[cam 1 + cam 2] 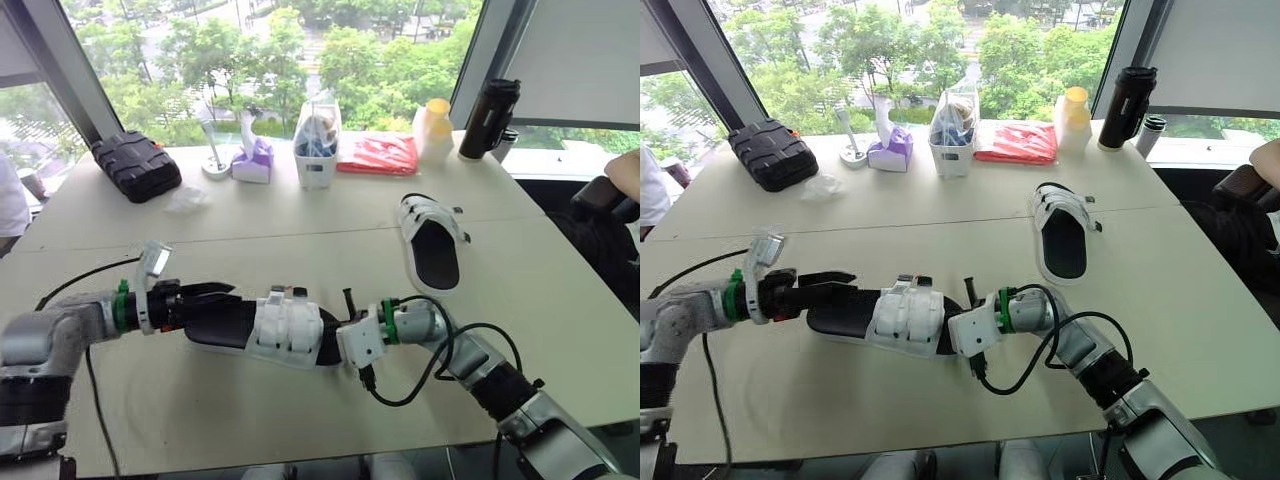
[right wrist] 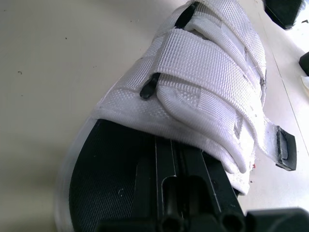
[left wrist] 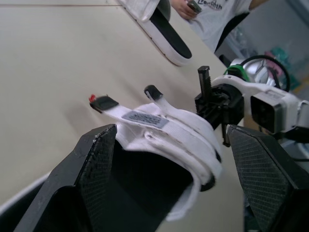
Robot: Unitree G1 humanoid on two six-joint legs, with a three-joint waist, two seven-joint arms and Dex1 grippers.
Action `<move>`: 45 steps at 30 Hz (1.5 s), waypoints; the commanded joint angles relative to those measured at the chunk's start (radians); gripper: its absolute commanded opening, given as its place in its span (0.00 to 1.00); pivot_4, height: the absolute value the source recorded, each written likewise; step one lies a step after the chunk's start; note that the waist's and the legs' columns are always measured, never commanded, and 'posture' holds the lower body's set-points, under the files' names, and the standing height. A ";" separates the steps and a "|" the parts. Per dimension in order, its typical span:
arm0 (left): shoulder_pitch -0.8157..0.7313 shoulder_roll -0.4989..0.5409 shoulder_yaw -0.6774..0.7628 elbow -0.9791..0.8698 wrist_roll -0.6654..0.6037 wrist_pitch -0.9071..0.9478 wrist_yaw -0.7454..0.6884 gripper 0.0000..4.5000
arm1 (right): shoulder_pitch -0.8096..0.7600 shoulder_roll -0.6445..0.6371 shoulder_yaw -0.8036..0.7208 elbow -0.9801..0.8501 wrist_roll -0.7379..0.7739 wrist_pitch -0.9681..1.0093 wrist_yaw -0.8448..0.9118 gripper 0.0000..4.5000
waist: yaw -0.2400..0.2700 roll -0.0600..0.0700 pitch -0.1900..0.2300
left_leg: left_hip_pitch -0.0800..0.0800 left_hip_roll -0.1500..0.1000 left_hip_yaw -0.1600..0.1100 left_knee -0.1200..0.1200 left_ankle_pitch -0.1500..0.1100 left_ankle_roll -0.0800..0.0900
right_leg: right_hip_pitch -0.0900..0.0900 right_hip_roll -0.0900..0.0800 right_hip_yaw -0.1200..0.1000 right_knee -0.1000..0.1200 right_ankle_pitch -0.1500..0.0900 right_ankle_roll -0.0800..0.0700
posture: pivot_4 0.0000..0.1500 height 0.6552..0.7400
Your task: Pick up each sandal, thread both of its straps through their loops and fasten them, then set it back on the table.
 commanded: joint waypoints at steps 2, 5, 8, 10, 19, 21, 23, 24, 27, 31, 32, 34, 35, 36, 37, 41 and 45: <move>0.018 -0.008 0.021 0.007 -0.055 0.088 0.047 0.84 | 0.009 -0.051 -0.013 -0.030 -0.037 -0.015 0.008 0.00 | 0.000 -0.001 0.000 | -0.001 0.000 0.000 0.000 0.000 0.000 | -0.001 0.000 0.000 0.000 0.000 0.000 | 1.00 1.00; 0.015 -0.017 -0.012 0.020 -0.065 0.116 0.047 0.84 | 0.002 -0.083 -0.036 -0.068 -0.035 -0.019 0.008 0.00 | 0.000 -0.001 0.000 | -0.009 -0.001 0.000 0.002 0.001 -0.001 | -0.010 0.000 0.000 0.001 0.001 -0.001 | 1.00 1.00; 0.008 -0.031 -0.057 0.038 -0.054 0.115 0.045 0.84 | -0.001 -0.125 -0.066 -0.126 -0.027 -0.010 0.014 0.00 | 0.000 -0.001 0.001 | -0.012 -0.001 0.001 0.002 0.004 -0.008 | -0.012 0.000 0.000 0.001 0.001 -0.001 | 1.00 1.00; -0.005 -0.041 -0.081 0.057 -0.054 0.120 0.040 0.96 | 0.001 -0.159 -0.088 -0.173 -0.013 0.003 0.024 0.00 | -0.001 -0.001 0.001 | -0.012 -0.001 0.001 0.002 0.004 -0.008 | -0.012 0.000 0.000 0.001 0.001 -0.001 | 1.00 1.00; -0.108 -0.101 -0.266 0.139 0.003 0.070 -0.048 0.99 | 0.030 -0.337 -0.272 -0.427 0.097 0.149 0.080 0.00 | 0.001 0.000 0.003 | -0.012 -0.001 0.002 0.002 0.001 -0.002 | -0.012 0.000 0.000 0.001 0.001 -0.001 | 1.00 1.00; -0.138 -0.129 -0.305 0.148 0.018 0.055 -0.063 0.99 | 0.039 -0.342 -0.299 -0.464 0.116 0.196 0.076 0.00 | 0.004 0.000 0.003 | -0.012 -0.001 0.002 0.002 0.001 -0.002 | -0.012 0.000 0.000 0.001 0.001 -0.001 | 1.00 1.00; -0.162 -0.155 -0.323 0.161 0.026 0.046 -0.069 0.99 | 0.042 -0.344 -0.306 -0.483 0.114 0.217 0.076 0.00 | 0.002 -0.001 0.003 | -0.012 -0.001 0.002 0.002 0.001 -0.002 | -0.012 -0.001 0.000 0.001 0.001 -0.001 | 1.00 1.00; -0.177 -0.172 -0.329 0.170 0.028 0.048 -0.065 0.99 | 0.045 -0.344 -0.309 -0.491 0.112 0.226 0.074 0.00 | 0.002 -0.001 0.003 | -0.012 -0.001 0.002 0.003 0.001 -0.002 | -0.012 -0.001 0.000 0.001 0.001 -0.001 | 1.00 1.00; -0.217 -0.217 -0.348 0.200 0.038 0.058 -0.057 0.99 | 0.050 -0.340 -0.314 -0.507 0.104 0.251 0.067 0.00 | 0.005 -0.001 0.003 | -0.012 -0.002 0.003 0.003 0.001 -0.002 | -0.012 -0.001 0.000 0.001 0.001 -0.001 | 1.00 1.00; -0.255 -0.259 -0.347 0.243 0.044 0.080 -0.048 0.80 | 0.060 -0.343 -0.320 -0.512 0.094 0.262 0.060 0.00 | 0.016 -0.001 0.003 | -0.013 -0.003 0.002 0.004 0.001 -0.002 | -0.011 -0.002 0.000 0.001 0.001 -0.001 | 1.00 1.00; -0.265 -0.268 -0.337 0.256 0.040 0.093 -0.035 0.70 | 0.062 -0.342 -0.321 -0.515 0.093 0.268 0.057 0.00 | 0.016 -0.001 0.003 | -0.013 -0.003 0.003 0.004 0.001 -0.002 | -0.011 -0.002 0.001 0.001 0.001 -0.001 | 1.00 1.00; -0.276 -0.277 -0.325 0.264 0.030 0.113 -0.032 0.48 | 0.063 -0.341 -0.322 -0.517 0.091 0.273 0.054 0.00 | 0.016 -0.002 0.004 | -0.013 -0.003 0.003 0.004 0.002 -0.002 | -0.012 -0.001 0.001 0.001 0.001 -0.001 | 1.00 1.00; -0.279 -0.278 -0.321 0.265 0.024 0.122 -0.032 0.35 | 0.063 -0.340 -0.323 -0.516 0.090 0.275 0.051 0.00 | 0.016 -0.002 0.004 | -0.013 -0.003 0.003 0.004 0.002 -0.003 | -0.012 -0.001 0.000 0.001 0.001 -0.001 | 1.00 1.00; -0.282 -0.279 -0.315 0.266 0.017 0.135 -0.031 0.24 | 0.063 -0.340 -0.322 -0.514 0.088 0.274 0.050 0.00 | 0.017 -0.002 0.004 | -0.013 -0.003 0.003 0.004 0.003 -0.006 | -0.012 -0.001 0.000 0.001 0.001 -0.001 | 1.00 1.00; -0.285 -0.281 -0.310 0.267 0.013 0.145 -0.028 0.13 | 0.064 -0.341 -0.322 -0.513 0.087 0.273 0.049 0.00 | 0.017 -0.002 0.004 | -0.013 -0.003 0.003 0.004 0.004 -0.006 | -0.012 -0.001 0.000 0.001 0.001 -0.001 | 1.00 1.00; -0.309 -0.324 -0.189 0.285 -0.053 0.217 0.058 0.01 | 0.056 -0.335 -0.316 -0.497 0.080 0.271 0.041 0.00 | 0.017 -0.002 0.004 | -0.013 -0.003 0.003 0.004 0.004 -0.006 | -0.012 -0.001 0.001 0.001 0.001 -0.001 | 1.00 1.00; -0.370 -0.439 0.048 0.354 -0.108 0.176 0.289 0.01 | 0.051 -0.325 -0.310 -0.487 0.074 0.271 0.034 0.00 | 0.023 -0.003 0.004 | -0.013 -0.003 0.002 0.006 0.004 -0.007 | -0.012 -0.001 0.000 0.002 0.001 -0.001 | 1.00 1.00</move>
